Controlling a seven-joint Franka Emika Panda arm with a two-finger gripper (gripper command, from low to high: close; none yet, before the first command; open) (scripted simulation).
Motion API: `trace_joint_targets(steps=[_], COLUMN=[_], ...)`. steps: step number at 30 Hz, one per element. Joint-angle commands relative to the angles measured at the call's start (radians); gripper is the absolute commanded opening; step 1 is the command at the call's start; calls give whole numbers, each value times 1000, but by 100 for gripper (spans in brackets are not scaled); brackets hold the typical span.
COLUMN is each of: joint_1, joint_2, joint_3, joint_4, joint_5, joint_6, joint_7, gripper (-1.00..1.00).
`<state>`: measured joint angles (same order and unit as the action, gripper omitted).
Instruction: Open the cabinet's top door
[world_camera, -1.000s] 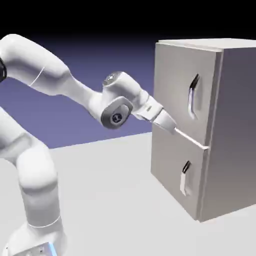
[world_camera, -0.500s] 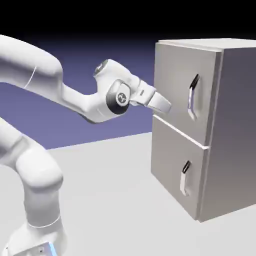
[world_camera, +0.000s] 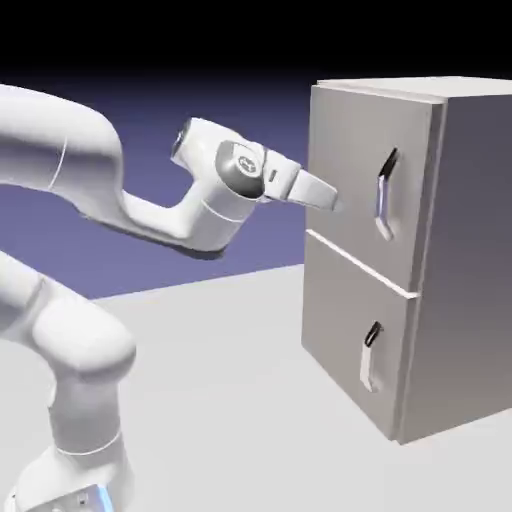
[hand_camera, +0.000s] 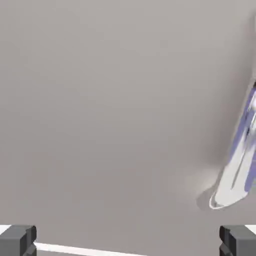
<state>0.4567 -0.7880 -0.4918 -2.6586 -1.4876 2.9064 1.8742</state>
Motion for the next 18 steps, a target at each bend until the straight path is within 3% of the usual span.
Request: trace_joint_targets(steps=[1,18], joint_1=[13,234], joint_2=[-6,-115], joint_3=[-14,-259], joint_4=[4,80], joint_5=[-44,-783], joint_6=[-4,-69], joint_7=[33,596], gripper=[100,100])
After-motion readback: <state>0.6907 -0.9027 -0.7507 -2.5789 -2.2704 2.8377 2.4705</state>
